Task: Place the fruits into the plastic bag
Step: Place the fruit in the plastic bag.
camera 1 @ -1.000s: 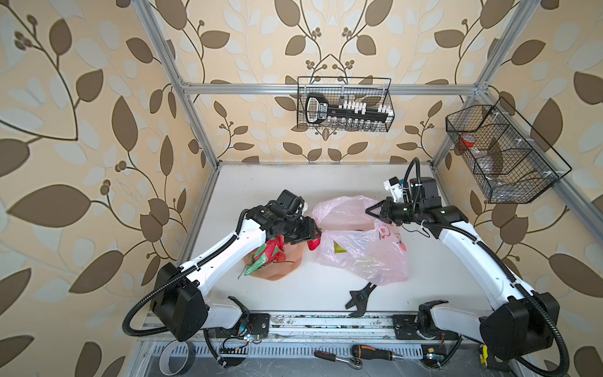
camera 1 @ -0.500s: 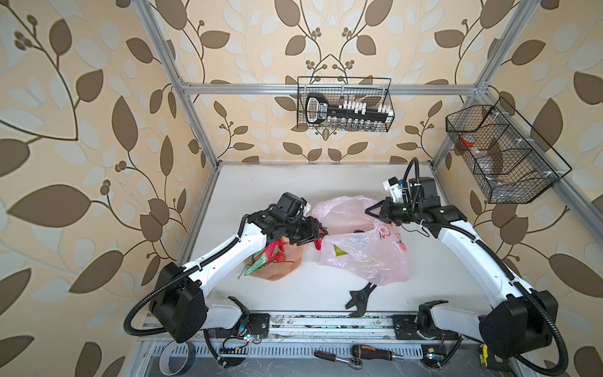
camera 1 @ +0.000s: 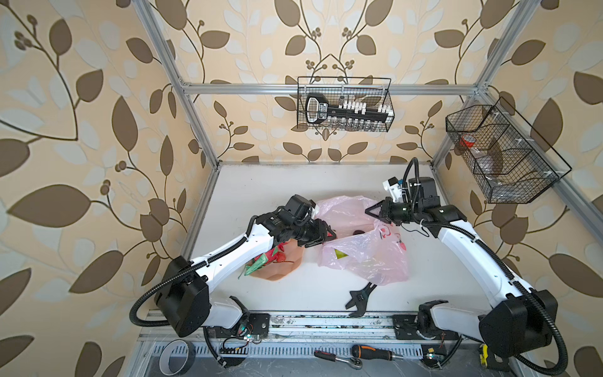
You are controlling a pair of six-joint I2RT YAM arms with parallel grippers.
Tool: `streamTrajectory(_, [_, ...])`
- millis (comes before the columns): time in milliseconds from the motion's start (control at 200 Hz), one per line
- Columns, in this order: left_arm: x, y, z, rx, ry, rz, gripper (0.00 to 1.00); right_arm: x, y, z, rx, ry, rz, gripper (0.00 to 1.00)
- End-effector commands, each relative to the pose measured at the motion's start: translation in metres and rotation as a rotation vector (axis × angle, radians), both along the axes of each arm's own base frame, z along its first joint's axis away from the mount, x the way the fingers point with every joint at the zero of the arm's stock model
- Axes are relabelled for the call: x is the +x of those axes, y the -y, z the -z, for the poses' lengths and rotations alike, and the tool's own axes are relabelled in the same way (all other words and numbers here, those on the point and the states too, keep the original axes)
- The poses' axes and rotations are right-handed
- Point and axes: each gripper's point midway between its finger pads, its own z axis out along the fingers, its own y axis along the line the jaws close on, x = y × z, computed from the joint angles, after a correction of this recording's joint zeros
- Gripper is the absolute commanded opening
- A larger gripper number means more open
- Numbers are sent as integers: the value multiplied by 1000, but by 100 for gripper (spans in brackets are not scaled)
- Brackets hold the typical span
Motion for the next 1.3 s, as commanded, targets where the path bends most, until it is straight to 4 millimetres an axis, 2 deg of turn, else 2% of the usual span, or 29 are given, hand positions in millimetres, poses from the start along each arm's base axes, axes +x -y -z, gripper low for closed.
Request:
streamTrajectory(0, [7, 21, -18, -71, 22, 17, 35, 5, -1, -8, 4, 25, -9, 0])
streamTrajectory(70, [8, 27, -19, -81, 30, 22, 35, 5, -1, -8, 7, 22, -7, 0])
streamTrajectory(80, [10, 30, -11, -69, 17, 23, 35, 6, -1, -8, 8, 23, -7, 0])
streamTrajectory(100, [11, 32, -9, -67, 15, 25, 35, 6, -1, -8, 9, 24, -8, 0])
streamTrajectory(250, [13, 55, -4, -74, -18, 30, 35, 6, -2, -8, 11, 24, -9, 0])
streamTrajectory(620, [23, 108, 25, -50, -76, 29, 35, 3, -3, -7, 29, 24, -10, 0])
streamTrajectory(795, [25, 125, 34, -34, -101, 19, 35, 2, -4, -9, 34, 28, -13, 0])
streamTrajectory(1125, [23, 134, 61, 120, -161, -39, 37, 3, -5, -8, 53, 32, -8, 0])
streamTrajectory(1294, [23, 138, 66, 172, -161, -63, 38, 3, -5, -7, 53, 31, -11, 0])
